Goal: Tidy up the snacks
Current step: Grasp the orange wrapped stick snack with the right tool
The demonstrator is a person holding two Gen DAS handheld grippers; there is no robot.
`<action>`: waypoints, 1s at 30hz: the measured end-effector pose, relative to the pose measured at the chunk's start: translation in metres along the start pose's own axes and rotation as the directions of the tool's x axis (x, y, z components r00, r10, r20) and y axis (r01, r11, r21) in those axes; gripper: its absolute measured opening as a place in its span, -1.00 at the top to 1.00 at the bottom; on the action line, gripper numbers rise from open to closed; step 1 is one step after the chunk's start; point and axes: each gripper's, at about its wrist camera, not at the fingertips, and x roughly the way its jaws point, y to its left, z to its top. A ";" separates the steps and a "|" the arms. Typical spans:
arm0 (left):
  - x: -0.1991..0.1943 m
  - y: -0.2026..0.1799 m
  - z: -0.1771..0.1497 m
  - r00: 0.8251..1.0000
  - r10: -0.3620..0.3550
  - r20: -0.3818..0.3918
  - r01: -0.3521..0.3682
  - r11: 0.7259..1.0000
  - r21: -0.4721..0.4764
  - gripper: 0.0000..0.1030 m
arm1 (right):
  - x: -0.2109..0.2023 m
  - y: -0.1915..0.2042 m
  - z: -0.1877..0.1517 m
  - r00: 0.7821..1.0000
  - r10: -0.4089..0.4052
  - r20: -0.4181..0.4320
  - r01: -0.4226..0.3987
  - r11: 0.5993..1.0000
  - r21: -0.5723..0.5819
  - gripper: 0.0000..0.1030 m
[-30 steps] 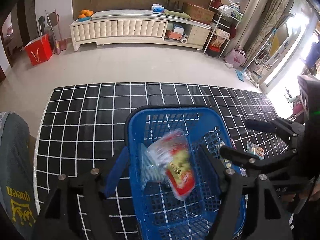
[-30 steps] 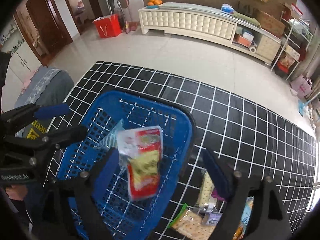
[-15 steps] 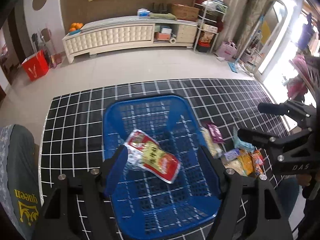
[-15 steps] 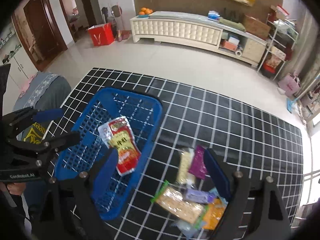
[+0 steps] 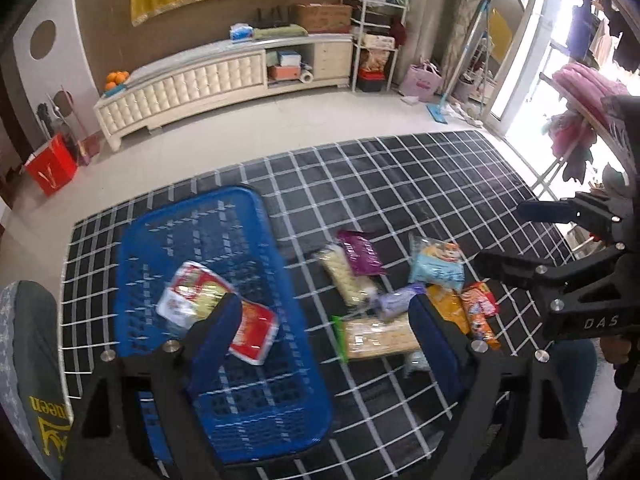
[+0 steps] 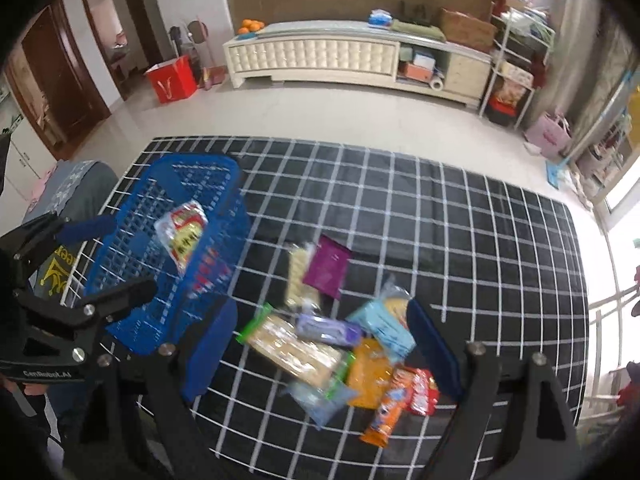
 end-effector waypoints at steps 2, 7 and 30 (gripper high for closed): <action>0.009 -0.011 -0.001 1.000 -0.009 -0.016 0.009 1.000 0.008 -0.62 | 0.003 -0.013 -0.008 1.000 -0.009 -0.011 0.009 1.000 0.017 -0.74; 0.034 -0.040 -0.005 0.998 -0.029 -0.060 0.031 0.999 0.033 -0.62 | 0.022 -0.044 -0.033 0.997 -0.029 -0.067 0.034 0.997 0.074 -0.74; 0.103 -0.094 -0.052 0.979 -0.044 -0.201 0.067 0.992 0.110 -0.62 | 0.125 -0.091 -0.118 0.960 0.041 -0.278 0.011 0.983 0.185 -0.02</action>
